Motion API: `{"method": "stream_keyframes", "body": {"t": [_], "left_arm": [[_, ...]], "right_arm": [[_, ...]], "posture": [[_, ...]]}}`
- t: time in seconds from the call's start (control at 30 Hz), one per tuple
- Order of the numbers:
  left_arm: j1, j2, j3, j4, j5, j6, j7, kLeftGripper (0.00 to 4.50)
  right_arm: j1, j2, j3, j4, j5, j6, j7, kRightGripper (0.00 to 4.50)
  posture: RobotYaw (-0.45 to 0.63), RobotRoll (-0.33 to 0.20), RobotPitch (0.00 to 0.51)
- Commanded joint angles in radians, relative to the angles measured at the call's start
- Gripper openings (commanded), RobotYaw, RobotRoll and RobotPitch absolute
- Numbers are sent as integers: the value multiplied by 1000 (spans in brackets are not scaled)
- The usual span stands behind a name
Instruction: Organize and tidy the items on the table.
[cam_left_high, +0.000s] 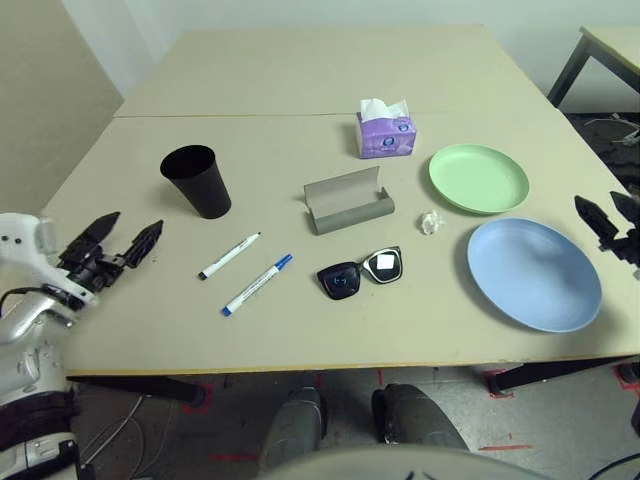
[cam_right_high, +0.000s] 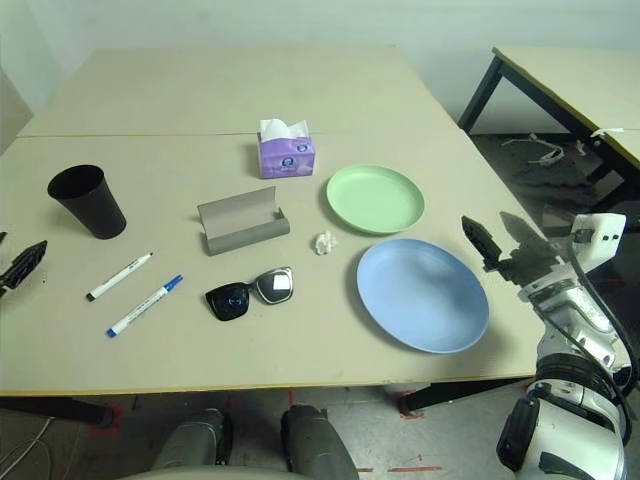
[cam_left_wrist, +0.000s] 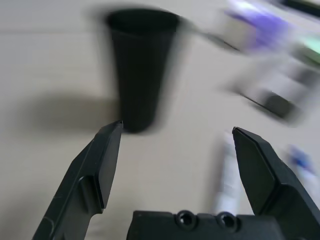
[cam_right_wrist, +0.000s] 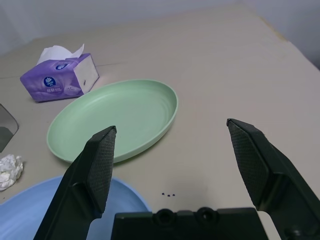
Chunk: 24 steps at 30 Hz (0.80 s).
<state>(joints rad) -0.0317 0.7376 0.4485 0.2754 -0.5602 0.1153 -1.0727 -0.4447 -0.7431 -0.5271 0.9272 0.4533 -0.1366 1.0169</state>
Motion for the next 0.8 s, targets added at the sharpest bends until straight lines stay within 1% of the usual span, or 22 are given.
{"method": "stream_keyframes", "body": {"t": [0.03, 0.17, 0.27, 0.43, 0.57, 0.7, 0.8], "left_arm": [[-2, 28, -50, -40, -20, -3, -146, 4466], [-36, 54, -92, -22, 9, -69, -263, 4466], [-67, 72, -163, -27, 48, -149, -375, 4466], [-99, 44, -234, -97, 33, -139, -406, 4466], [-149, 19, -262, -78, 54, -164, -390, 4466], [-197, 10, -269, -22, 67, -178, -388, 4466], [-209, 8, -273, 1, 75, -194, -395, 4466]], "right_arm": [[20, 5, 6, -29, 6, 22, -5, 4500], [31, 4, 7, -55, 7, 49, -14, 4500], [53, -5, 19, -96, 2, 77, -4, 4500], [135, -28, 46, -255, 5, 162, 26, 4500], [222, -80, 59, -446, 12, 371, -29, 4500], [290, -175, 73, -638, -5, 704, -164, 4500], [320, -217, 66, -722, 4, 819, -194, 4500]], "posture": [[-61, 0, 84], [-70, 0, 84], [-83, 0, 89], [-114, 0, 95], [-131, 0, 100], [-147, 0, 109], [-152, 0, 110]]}}
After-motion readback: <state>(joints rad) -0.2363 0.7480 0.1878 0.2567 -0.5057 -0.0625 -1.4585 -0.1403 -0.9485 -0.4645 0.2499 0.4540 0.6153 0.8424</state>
